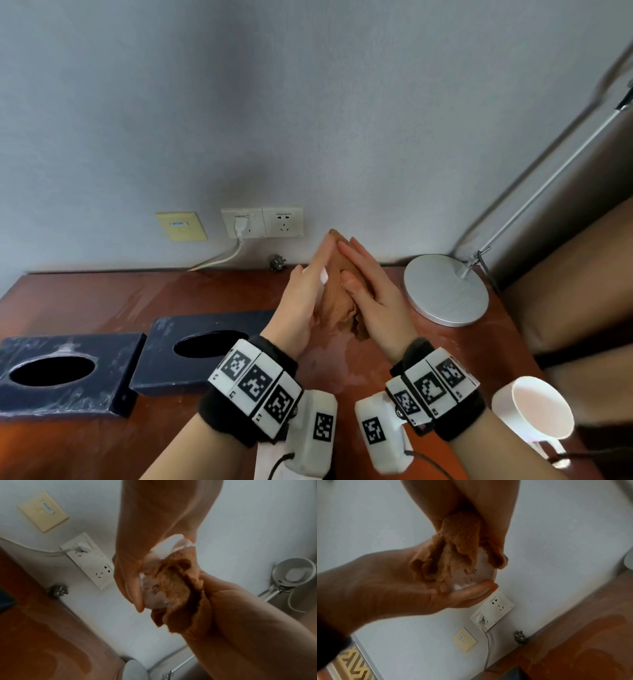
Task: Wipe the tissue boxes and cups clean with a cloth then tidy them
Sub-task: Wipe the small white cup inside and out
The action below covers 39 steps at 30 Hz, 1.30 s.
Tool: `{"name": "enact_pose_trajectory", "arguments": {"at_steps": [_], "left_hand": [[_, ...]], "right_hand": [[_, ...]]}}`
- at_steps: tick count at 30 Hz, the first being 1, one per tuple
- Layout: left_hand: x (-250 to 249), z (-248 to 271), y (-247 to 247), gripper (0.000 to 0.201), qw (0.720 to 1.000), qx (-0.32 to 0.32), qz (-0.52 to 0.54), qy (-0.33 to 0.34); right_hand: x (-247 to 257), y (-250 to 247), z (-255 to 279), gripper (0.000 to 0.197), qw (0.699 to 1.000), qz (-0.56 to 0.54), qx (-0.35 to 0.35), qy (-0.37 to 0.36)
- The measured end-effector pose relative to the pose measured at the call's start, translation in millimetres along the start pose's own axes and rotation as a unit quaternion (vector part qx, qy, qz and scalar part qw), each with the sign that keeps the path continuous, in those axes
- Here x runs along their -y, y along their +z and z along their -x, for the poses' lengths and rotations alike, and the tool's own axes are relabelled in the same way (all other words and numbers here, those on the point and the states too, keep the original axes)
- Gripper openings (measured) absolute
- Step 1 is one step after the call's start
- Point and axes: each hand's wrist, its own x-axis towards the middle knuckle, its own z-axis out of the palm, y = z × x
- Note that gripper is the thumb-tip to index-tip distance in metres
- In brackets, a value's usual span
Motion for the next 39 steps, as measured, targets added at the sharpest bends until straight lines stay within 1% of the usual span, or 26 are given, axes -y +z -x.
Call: {"name": "enact_pose_trajectory", "arguments": {"at_steps": [1, 3, 4, 7, 8, 10, 12, 14, 15, 17, 18, 19, 21, 23, 24, 26, 27, 28, 29, 31, 33, 34, 37, 38, 39], "left_hand": [[1, 0, 0, 0.084, 1.000, -0.007, 0.000, 0.008], [-1, 3, -1, 0.055, 0.997, -0.053, -0.027, 0.039], [-2, 3, -2, 0.046, 0.996, -0.069, -0.022, 0.047], [-7, 4, -2, 0.031, 0.995, -0.079, 0.035, 0.039], [-8, 5, -2, 0.030, 0.995, -0.089, 0.034, 0.042], [-6, 4, -4, 0.038, 0.991, -0.112, -0.023, 0.062], [-3, 0, -9, 0.047, 0.979, -0.157, -0.108, 0.078], [1, -4, -15, 0.049, 0.969, -0.182, -0.140, 0.091], [3, -6, -17, 0.045, 0.965, -0.189, -0.147, 0.104], [7, -8, -18, 0.025, 0.957, -0.197, -0.150, 0.150], [7, -6, -17, 0.020, 0.959, -0.194, -0.141, 0.154], [9, -7, -18, 0.022, 0.960, -0.190, -0.137, 0.152], [9, -5, -15, 0.035, 0.972, -0.157, -0.127, 0.118], [8, -4, -11, 0.067, 0.984, -0.121, -0.116, 0.066], [8, -3, -9, 0.078, 0.985, -0.119, -0.119, 0.044], [8, -3, -8, 0.081, 0.987, -0.113, -0.107, 0.027], [8, -4, -8, 0.083, 0.991, -0.101, -0.086, 0.013], [8, -4, -9, 0.088, 0.996, -0.073, -0.058, -0.006], [8, -4, -11, 0.088, 0.999, -0.034, -0.034, -0.023], [4, 1, -11, 0.072, 0.996, 0.034, 0.058, -0.058], [-1, 5, -14, 0.061, 0.978, 0.061, 0.168, -0.112], [-2, 6, -15, 0.058, 0.968, 0.072, 0.198, -0.135], [-4, 4, -21, 0.058, 0.954, 0.085, 0.209, -0.198], [-3, 5, -23, 0.058, 0.954, 0.085, 0.198, -0.209], [-4, 7, -21, 0.060, 0.960, 0.089, 0.170, -0.203]], "right_hand": [[0, -2, 0, 0.041, 1.000, -0.011, 0.011, 0.002], [-3, -6, -1, 0.041, 0.998, -0.057, 0.025, 0.022], [-6, -8, -1, 0.040, 0.996, -0.080, 0.022, 0.036], [-12, -10, 1, 0.037, 0.982, -0.169, -0.002, 0.087], [-12, -10, 1, 0.036, 0.977, -0.190, -0.001, 0.092], [-8, -10, 0, 0.036, 0.975, -0.203, 0.002, 0.086], [-4, -10, -2, 0.036, 0.978, -0.190, -0.004, 0.080], [-5, -11, -3, 0.033, 0.984, -0.161, -0.013, 0.081], [-5, -11, -2, 0.030, 0.986, -0.144, -0.016, 0.080], [-5, -8, -1, 0.031, 0.991, -0.112, -0.023, 0.072], [-5, -8, 0, 0.033, 0.993, -0.099, -0.027, 0.066], [-5, -6, 1, 0.035, 0.994, -0.088, -0.031, 0.058], [-4, -4, 2, 0.037, 0.996, -0.066, -0.034, 0.043], [-5, -2, 3, 0.041, 0.998, -0.040, -0.030, 0.033], [-4, -2, 4, 0.042, 0.999, -0.034, -0.025, 0.028], [-2, -3, 5, 0.044, 1.000, -0.022, -0.012, 0.014], [-2, -4, 5, 0.044, 1.000, -0.023, -0.005, 0.010], [-1, -6, 6, 0.043, 1.000, -0.029, 0.001, 0.011], [-2, -7, 5, 0.042, 0.999, -0.042, 0.007, 0.016], [-5, -10, 3, 0.038, 0.996, -0.076, 0.012, 0.034], [-9, -13, 2, 0.036, 0.993, -0.103, 0.012, 0.052], [-11, -14, 2, 0.035, 0.992, -0.109, 0.009, 0.057], [-16, -16, 3, 0.033, 0.989, -0.128, -0.010, 0.073], [-18, -17, 3, 0.033, 0.988, -0.131, -0.017, 0.078], [-20, -17, 3, 0.033, 0.988, -0.132, -0.023, 0.082]]}}
